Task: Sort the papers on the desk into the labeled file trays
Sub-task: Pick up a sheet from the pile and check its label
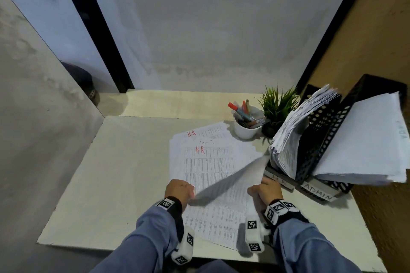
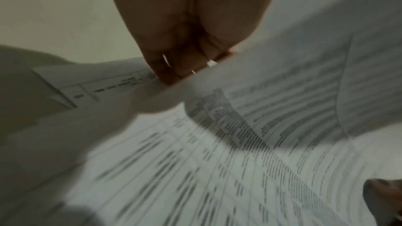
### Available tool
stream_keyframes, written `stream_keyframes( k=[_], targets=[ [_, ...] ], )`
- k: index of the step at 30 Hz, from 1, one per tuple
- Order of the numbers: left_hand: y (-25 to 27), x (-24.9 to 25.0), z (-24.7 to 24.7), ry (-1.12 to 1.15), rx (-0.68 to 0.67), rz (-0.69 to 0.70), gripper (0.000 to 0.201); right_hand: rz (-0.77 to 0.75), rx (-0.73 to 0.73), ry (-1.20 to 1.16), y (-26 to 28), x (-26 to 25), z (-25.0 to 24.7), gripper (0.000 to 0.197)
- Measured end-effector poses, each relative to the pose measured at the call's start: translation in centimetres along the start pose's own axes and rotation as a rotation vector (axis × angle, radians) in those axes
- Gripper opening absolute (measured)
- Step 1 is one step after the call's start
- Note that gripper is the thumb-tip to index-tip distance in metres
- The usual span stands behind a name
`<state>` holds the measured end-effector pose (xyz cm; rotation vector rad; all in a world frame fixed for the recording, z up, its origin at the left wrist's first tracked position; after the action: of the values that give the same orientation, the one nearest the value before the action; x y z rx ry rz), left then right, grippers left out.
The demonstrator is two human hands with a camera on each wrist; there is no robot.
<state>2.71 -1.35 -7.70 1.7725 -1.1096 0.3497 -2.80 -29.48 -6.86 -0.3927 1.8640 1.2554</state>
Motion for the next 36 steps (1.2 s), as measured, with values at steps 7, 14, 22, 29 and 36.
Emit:
stream_keyframes(
  k=[7,14,22,29,36],
  targets=[
    [-0.6,0.2,-1.4,-0.074,0.179,-0.070,0.034,-0.023,-0.005,-0.069,1.1,0.5,1.3,0.028],
    [-0.3,1.2,-2.9,-0.117,0.256,0.082,0.005,-0.032,-0.018,-0.040,0.8,0.5,0.6,0.026],
    [0.4,0.5,-4.0,0.170,0.202,0.197,0.030,-0.090,-0.078,0.114,0.0,0.5,1.7,0.028],
    [-0.1,-0.5,-2.4,0.488,0.047,0.050,0.044,-0.098,-0.023,0.043,0.8,-0.8,1.3,0.022],
    [2.8,2.8,-2.9,0.810,0.000,0.025,0.033,-0.131,-0.040,-0.386,1.9,-3.5,3.4,0.050]
  ],
)
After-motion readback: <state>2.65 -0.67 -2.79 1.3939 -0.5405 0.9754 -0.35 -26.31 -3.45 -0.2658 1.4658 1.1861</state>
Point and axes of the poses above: each hand's wrist, its own y-axis away from the middle knuckle, its own z-axis out of the palm, x = y × z, the point moved 8 cm from there along -y, towards the middle knuckle, and after that the axes turned 5 degrees about -y, right-handed, at the moved point
